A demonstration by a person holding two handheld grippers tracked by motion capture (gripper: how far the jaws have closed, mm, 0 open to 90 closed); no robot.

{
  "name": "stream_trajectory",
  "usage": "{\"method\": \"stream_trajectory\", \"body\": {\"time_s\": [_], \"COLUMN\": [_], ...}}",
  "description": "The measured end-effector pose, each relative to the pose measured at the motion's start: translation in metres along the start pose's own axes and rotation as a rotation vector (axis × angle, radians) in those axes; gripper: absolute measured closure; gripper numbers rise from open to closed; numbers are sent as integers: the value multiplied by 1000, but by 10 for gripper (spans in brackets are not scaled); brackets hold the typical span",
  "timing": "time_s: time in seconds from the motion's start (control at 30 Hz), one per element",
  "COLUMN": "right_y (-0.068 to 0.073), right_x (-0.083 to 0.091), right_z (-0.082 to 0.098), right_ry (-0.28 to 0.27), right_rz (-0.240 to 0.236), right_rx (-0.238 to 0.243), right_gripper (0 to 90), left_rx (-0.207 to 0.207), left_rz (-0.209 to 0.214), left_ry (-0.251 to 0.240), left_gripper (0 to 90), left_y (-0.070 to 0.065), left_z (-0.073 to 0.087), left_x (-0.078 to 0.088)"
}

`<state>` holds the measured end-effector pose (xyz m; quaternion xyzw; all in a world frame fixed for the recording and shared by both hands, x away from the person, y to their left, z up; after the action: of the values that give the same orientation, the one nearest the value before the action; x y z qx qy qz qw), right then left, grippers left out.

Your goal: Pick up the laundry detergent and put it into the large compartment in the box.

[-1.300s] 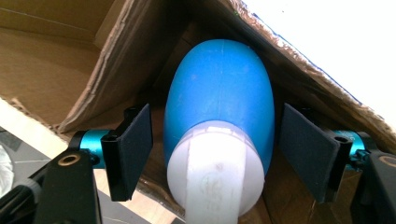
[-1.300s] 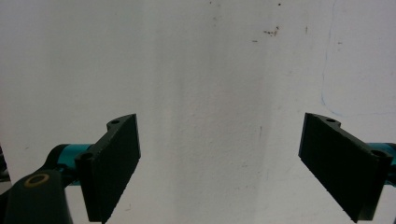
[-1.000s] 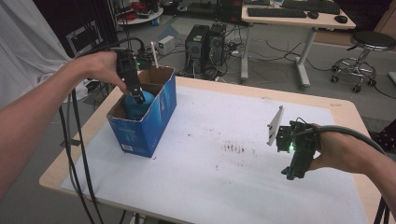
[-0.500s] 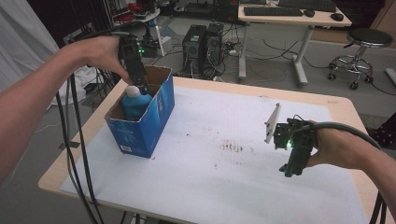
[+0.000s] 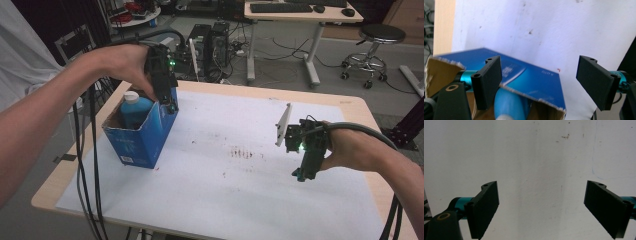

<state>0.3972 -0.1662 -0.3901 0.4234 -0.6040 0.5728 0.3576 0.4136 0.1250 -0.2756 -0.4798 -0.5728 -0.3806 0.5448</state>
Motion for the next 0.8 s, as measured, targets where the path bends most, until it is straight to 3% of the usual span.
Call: {"method": "stream_trajectory", "body": {"time_s": [0.47,0.73,0.8], "right_y": [-3,-1,-2], "right_x": [12,17,21], "right_z": [-2,-4,-6], "right_ry": [-9,4,-3], "right_rz": [7,14,22], "right_rx": [-26,-27,-28], "right_gripper": [118,118,118], "left_rx": [-102,-128,-134], "left_rz": [17,18,28], "left_ry": [29,43,49], "left_gripper": [208,208,208], "left_y": [-21,-28,-30], "left_z": [-35,-45,-48], "left_x": [-32,-52,-67]}}
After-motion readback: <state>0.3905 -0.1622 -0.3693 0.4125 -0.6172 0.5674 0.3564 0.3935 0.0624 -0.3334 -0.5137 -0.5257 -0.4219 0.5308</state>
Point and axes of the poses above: each handheld gripper's, and its own axes: x roughly backward along the jaws, z roughly out of its underside, y roughly to its left, the point moved 7 cm from there along -x, roughly forward along the jaws, and after that the axes turned 13 degrees about z, right-handed, at the moved point
